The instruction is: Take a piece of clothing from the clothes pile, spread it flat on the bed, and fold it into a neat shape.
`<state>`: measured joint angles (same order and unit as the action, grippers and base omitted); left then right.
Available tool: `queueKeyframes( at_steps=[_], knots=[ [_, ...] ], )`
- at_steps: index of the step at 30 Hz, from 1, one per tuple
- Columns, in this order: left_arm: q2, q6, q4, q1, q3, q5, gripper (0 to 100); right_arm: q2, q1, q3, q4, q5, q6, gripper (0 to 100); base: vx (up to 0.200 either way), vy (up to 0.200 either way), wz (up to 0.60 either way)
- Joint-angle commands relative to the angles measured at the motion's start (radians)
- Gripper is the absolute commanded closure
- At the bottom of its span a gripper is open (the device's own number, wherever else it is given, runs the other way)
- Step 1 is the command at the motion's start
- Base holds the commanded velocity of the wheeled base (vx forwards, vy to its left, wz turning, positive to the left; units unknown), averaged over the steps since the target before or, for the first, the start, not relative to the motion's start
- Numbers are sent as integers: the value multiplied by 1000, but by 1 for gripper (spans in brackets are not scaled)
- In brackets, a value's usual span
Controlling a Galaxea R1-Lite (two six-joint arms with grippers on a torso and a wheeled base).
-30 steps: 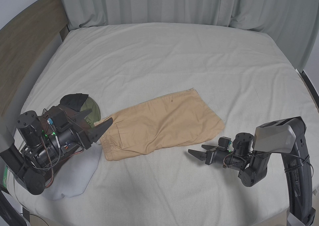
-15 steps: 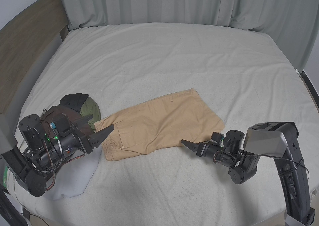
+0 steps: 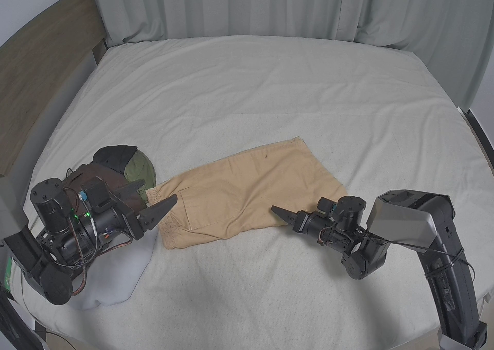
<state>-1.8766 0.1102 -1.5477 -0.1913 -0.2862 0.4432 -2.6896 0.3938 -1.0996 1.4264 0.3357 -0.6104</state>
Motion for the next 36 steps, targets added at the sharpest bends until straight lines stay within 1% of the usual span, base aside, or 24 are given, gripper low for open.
queueKeyframes(
  at_steps=[1, 7, 23, 31, 32, 33, 34, 36],
  knots=[
    [-1, 2, 0, 1, -2, 0, 0, -21, 5, -22, -6, 0, -14, 0, 0, 0, 0],
    [-15, -1, 0, 0, 9, 26, 0, -19, 10, -31, -24, -1, -28, 0, 0, 0, 0],
    [-15, 0, 0, 0, 5, 25, 0, -23, 13, -48, -24, -1, -29, 0, 0, 0, 0],
    [-15, 3, 0, 1, 2, 25, 0, -29, 11, -48, -24, -3, -43, 0, 0, 0, 0],
    [-16, 3, 0, 3, 2, 25, 0, -29, 13, -49, -24, -29, -49, 0, 0, 0, 0],
    [-16, 3, 0, 3, 4, 25, 0, -29, 13, -49, -24, -30, -51, 0, 0, 0, 0],
    [-16, 3, 0, 3, 2, 25, 0, -29, 13, -49, -24, -32, -54, 100, 0, 0, 0],
    [-16, 3, 0, 3, 2, 25, 0, -29, 13, -49, -24, -32, -54, 100, 0, 0, 0]
  ],
)
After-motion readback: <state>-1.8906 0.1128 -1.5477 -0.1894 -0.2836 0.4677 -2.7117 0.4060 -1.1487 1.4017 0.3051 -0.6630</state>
